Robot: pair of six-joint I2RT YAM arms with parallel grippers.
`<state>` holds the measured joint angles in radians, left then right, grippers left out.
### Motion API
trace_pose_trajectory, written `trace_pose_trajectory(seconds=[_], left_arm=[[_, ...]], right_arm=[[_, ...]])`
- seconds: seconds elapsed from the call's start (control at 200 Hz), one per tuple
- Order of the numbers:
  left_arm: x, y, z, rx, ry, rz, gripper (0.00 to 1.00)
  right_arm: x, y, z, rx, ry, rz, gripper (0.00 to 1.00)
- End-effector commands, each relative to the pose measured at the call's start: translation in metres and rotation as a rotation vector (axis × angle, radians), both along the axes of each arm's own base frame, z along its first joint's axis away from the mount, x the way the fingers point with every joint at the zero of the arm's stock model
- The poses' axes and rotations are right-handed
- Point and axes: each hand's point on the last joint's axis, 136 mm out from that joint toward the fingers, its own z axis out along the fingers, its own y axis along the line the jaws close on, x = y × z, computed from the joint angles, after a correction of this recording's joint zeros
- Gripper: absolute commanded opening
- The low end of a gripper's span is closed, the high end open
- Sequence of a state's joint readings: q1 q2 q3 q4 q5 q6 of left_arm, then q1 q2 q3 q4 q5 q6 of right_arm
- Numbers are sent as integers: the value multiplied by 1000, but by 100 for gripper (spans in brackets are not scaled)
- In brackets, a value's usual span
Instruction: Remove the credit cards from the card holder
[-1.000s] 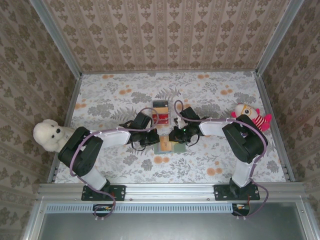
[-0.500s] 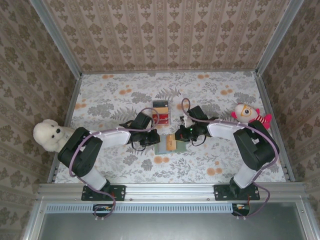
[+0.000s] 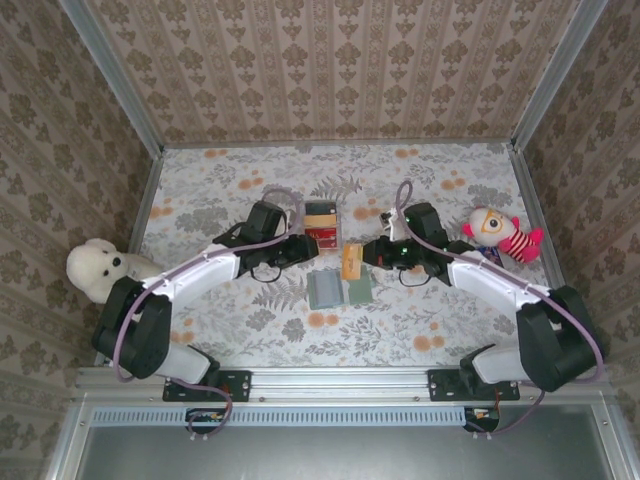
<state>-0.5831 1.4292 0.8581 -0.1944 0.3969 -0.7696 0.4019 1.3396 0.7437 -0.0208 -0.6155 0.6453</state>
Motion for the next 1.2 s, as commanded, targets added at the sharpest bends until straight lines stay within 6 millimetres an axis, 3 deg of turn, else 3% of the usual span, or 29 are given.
trace_pose_trajectory(seconds=[0.0, 0.305, 0.54, 0.665, 0.77, 1.195], left_arm=[[-2, -9, 33, -111, -35, -20, 63], [5, -25, 109, -380, -122, -58, 79], [1, -42, 134, -529, -115, -130, 76], [-3, -44, 150, -611, -156, -180, 68], [-5, -41, 151, -629, -169, -179, 56], [-10, -38, 156, -664, -199, -176, 22]], right_arm=[[13, 11, 48, 152, -124, -12, 0], [39, 23, 98, 374, -152, -81, 0], [42, 29, 127, 508, -152, -75, 0], [42, 30, 138, 549, -155, -68, 0], [41, 30, 144, 574, -158, -61, 0], [39, 30, 139, 572, -140, -60, 0]])
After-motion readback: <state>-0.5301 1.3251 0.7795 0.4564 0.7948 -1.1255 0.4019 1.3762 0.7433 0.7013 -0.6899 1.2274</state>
